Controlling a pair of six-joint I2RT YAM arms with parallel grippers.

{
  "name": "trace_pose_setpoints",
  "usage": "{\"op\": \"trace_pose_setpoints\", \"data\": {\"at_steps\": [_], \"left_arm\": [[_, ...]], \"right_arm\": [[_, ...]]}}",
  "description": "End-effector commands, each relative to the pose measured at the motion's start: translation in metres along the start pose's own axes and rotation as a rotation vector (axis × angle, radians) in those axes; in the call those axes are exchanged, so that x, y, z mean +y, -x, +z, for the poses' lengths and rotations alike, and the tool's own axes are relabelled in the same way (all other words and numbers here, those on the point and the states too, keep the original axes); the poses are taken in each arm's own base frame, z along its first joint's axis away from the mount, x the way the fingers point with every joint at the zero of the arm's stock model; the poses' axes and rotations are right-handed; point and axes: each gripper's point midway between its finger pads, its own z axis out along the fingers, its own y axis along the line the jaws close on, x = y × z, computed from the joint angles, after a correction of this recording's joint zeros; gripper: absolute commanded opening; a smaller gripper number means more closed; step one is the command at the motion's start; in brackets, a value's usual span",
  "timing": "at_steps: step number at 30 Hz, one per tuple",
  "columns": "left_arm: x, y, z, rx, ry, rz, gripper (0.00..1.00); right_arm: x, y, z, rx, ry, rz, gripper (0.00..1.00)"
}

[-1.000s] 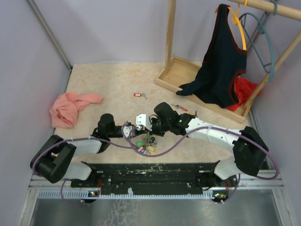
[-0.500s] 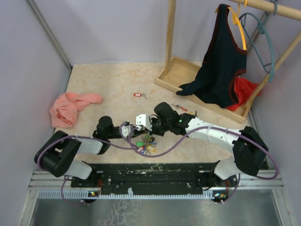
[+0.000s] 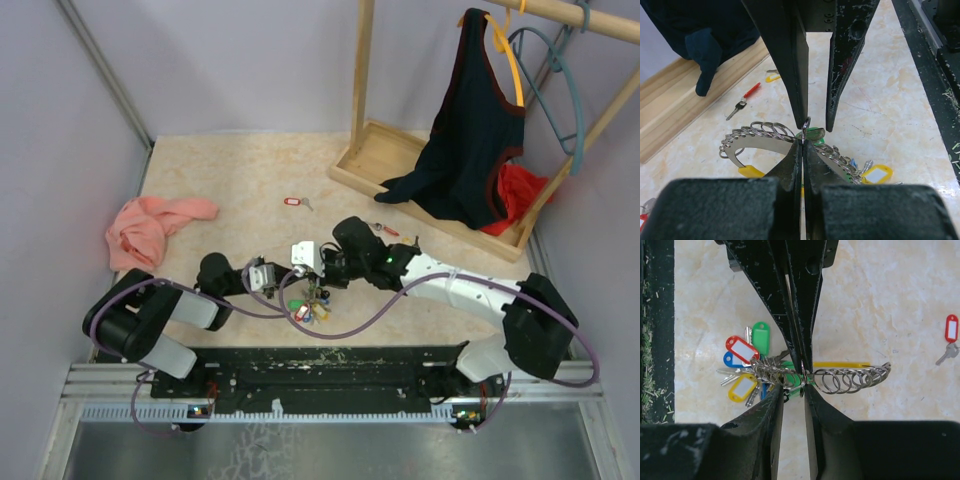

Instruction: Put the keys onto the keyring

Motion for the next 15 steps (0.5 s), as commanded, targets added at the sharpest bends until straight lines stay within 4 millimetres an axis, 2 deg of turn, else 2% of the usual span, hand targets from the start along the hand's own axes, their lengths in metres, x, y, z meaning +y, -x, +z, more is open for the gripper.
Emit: {"op": "trace_pose_setpoints", "data": {"at_steps": [1,8,15], "left_arm": [[0.003,0.014,-0.001,-0.053,0.003,0.049,0.0],[0.003,0.016,-0.002,-0.059,-0.001,0.051,0.0],[0.001,0.019,-0.002,-0.067,-0.009,0.051,0.0]], "right_arm": [[-0.011,0.043,-0.015,-0.164,-0.066,-0.052,0.26],[-0.025,0.032,-0.023,-0.176,-0.188,-0.025,0.27],[-0.019,0.023,-0.017,-0.174,-0.168,-0.026,0.25]]}}
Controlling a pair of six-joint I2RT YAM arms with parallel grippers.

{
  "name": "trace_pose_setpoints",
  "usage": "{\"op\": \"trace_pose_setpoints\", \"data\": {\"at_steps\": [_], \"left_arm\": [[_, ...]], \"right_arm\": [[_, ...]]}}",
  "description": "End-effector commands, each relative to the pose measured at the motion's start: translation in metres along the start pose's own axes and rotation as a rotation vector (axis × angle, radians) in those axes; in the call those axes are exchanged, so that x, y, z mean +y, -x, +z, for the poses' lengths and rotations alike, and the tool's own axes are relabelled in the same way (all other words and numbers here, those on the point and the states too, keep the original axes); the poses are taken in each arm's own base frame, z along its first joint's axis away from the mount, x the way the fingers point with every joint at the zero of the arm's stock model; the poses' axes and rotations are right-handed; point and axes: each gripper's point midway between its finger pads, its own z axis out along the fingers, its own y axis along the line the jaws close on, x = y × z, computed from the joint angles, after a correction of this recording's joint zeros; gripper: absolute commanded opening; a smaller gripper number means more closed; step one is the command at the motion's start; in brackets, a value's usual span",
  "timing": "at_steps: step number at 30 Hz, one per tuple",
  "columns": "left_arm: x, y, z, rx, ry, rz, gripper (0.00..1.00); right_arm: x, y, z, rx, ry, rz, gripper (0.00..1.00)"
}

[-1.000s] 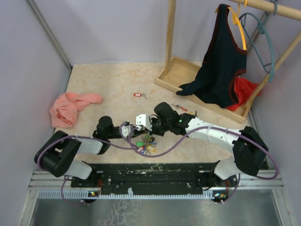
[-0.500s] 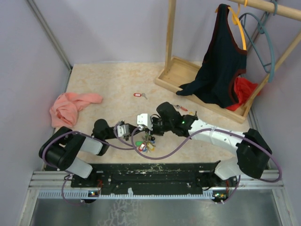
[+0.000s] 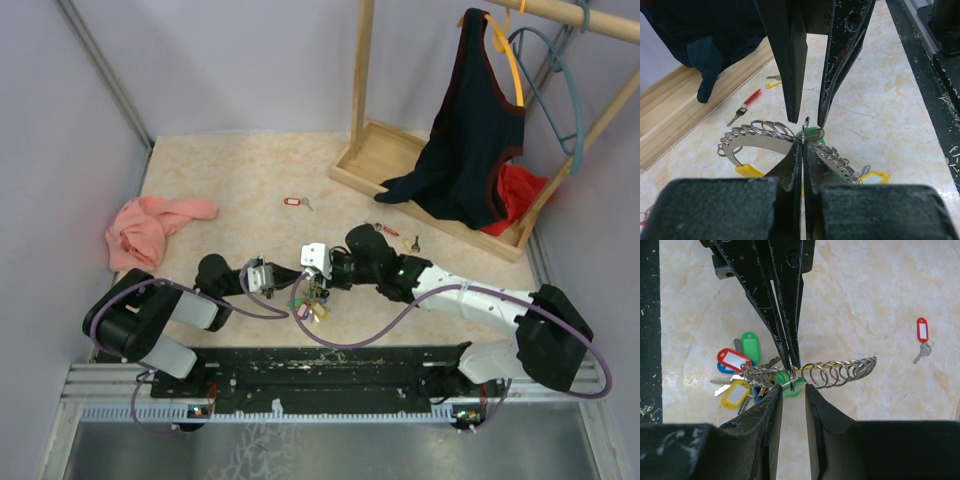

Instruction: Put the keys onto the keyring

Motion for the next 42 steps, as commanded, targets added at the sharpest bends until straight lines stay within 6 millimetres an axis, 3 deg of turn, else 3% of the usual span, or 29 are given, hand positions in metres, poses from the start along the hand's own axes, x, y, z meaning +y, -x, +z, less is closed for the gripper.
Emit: {"op": "trace_pose_setpoints", "data": {"at_steps": [1,6,12,25,36,42], "left_arm": [[-0.001,0.011,0.0,-0.039,-0.015,0.034,0.0],[-0.001,0.011,0.0,-0.04,-0.016,0.029,0.0],[-0.001,0.011,0.001,-0.043,-0.023,0.026,0.0],[0.001,0.003,0.003,0.001,-0.032,0.002,0.0],[0.002,-0.001,0.004,0.034,-0.033,-0.009,0.0],[0.007,0.01,0.004,0.006,0.006,-0.028,0.0]], "right_arm": [[-0.013,0.018,-0.003,-0.077,-0.054,-0.018,0.25],[-0.011,0.019,-0.002,-0.084,-0.044,-0.019,0.18],[-0.01,0.022,-0.003,-0.091,-0.032,-0.024,0.0],[-0.01,0.039,-0.007,-0.113,0.002,-0.048,0.0],[-0.005,0.046,0.002,-0.097,0.036,-0.067,0.0],[0.001,0.034,0.007,-0.042,0.053,-0.073,0.0]]}}
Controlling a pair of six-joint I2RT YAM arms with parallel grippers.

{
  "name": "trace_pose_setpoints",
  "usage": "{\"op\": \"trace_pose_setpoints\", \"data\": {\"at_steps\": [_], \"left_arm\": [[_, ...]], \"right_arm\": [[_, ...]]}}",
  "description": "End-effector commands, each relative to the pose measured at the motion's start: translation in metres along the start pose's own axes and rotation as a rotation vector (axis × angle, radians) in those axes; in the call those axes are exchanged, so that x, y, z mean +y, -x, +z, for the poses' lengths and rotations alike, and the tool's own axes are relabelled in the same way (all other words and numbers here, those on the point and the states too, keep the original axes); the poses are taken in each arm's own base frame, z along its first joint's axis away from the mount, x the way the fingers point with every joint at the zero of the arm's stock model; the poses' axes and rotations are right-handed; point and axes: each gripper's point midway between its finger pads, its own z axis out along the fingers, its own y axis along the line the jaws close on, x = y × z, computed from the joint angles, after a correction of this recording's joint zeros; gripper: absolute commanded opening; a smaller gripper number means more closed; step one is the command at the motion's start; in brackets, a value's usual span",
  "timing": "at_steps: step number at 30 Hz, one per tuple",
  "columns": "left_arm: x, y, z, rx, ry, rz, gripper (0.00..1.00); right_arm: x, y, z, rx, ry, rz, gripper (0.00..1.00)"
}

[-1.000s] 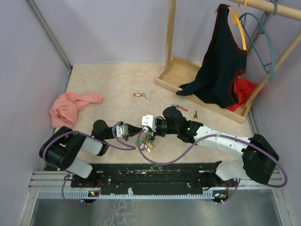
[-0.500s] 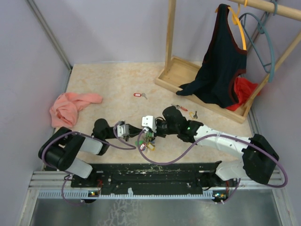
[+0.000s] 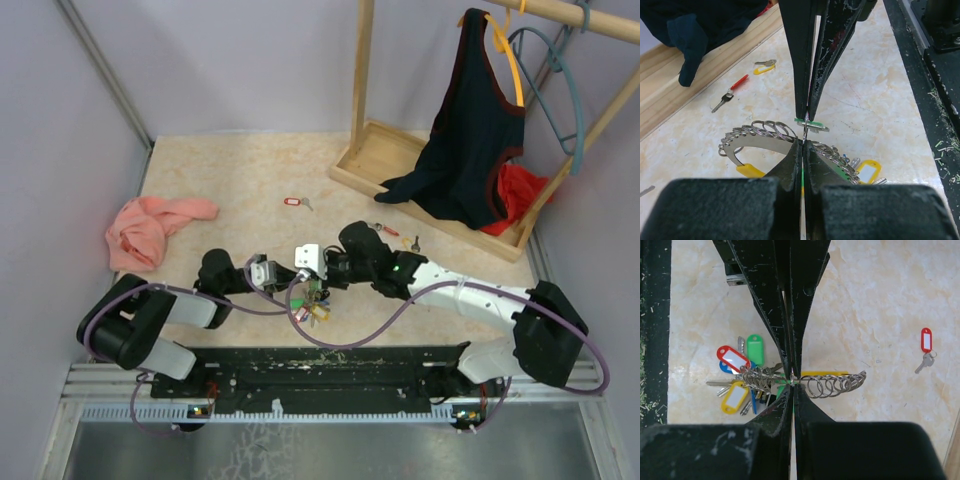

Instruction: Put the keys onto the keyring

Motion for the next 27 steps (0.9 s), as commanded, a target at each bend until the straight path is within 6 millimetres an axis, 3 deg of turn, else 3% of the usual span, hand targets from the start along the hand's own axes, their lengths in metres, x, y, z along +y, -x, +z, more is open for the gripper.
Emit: {"op": "trace_pose_setpoints", "data": {"at_steps": [1,6,16,23,27], "left_arm": [[0.011,0.023,0.002,-0.061,0.037,0.033,0.0],[0.007,0.03,0.001,-0.098,0.028,0.04,0.0],[0.01,0.042,-0.001,-0.159,0.072,-0.026,0.0],[0.017,0.048,-0.005,-0.193,0.145,-0.098,0.0],[0.019,0.043,-0.005,-0.179,0.159,-0.124,0.0]], "right_arm": [[-0.005,0.02,0.003,-0.035,-0.004,-0.041,0.0],[-0.008,0.003,0.003,0.021,-0.046,-0.038,0.0],[0.0,-0.011,0.008,0.076,-0.026,-0.057,0.0],[-0.005,-0.019,0.007,0.103,-0.099,-0.085,0.0],[-0.007,-0.013,0.002,0.077,-0.117,-0.093,0.0]]}}
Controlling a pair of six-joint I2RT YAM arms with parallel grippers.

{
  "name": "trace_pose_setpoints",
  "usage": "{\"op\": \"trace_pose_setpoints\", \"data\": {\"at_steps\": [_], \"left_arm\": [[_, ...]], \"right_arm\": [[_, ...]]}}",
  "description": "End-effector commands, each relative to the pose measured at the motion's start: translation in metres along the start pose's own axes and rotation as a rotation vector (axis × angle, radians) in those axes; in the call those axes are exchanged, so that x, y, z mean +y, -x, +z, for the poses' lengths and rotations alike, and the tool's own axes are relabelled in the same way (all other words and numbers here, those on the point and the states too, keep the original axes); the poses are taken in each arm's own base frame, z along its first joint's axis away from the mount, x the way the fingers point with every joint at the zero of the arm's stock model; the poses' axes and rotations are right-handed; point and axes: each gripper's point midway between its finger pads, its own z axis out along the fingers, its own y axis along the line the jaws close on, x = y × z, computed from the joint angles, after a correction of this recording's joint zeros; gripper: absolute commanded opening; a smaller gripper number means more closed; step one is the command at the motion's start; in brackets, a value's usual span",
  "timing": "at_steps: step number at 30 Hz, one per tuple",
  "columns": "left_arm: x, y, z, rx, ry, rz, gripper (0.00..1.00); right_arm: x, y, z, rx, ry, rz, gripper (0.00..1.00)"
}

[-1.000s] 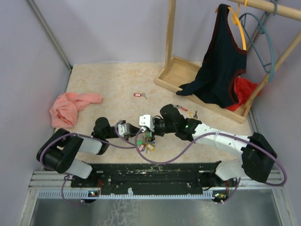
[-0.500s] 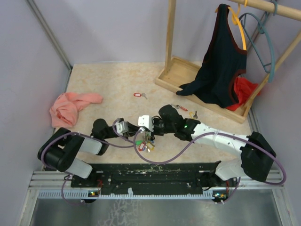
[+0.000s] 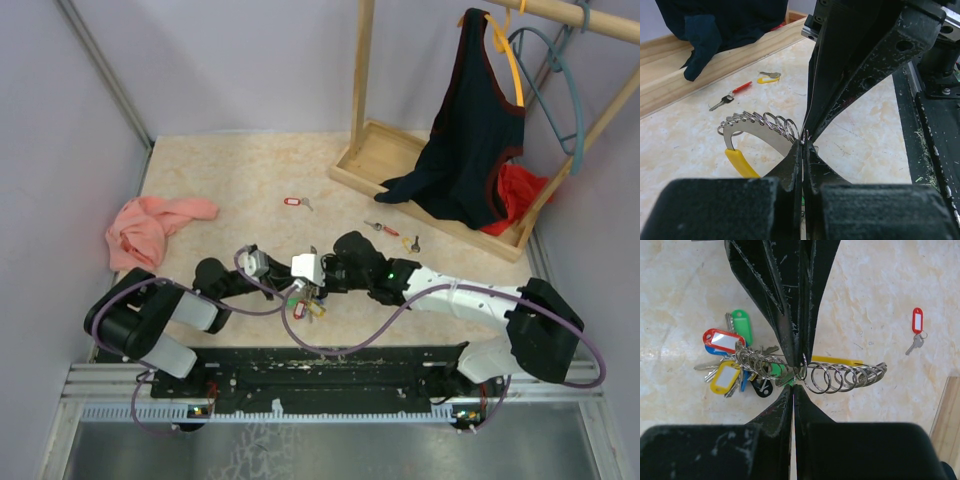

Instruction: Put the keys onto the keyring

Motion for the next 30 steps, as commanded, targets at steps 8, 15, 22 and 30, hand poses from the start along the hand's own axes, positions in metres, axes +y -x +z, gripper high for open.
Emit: {"op": "trace_pose_setpoints", "data": {"at_steps": [8,15,22,30], "left_arm": [[0.008,0.034,-0.001,-0.135,0.092,0.027,0.0],[0.005,0.026,-0.003,-0.13,0.096,0.021,0.05],[0.003,0.024,-0.002,-0.121,0.063,0.052,0.19],[-0.006,0.017,0.0,-0.101,-0.004,0.055,0.27]], "right_arm": [[-0.004,0.011,-0.001,-0.06,-0.053,-0.023,0.0],[-0.012,0.032,-0.016,-0.145,-0.092,-0.023,0.0],[-0.01,0.031,-0.016,-0.137,-0.08,-0.021,0.0],[-0.007,0.025,-0.009,-0.126,-0.056,-0.015,0.0]]}}
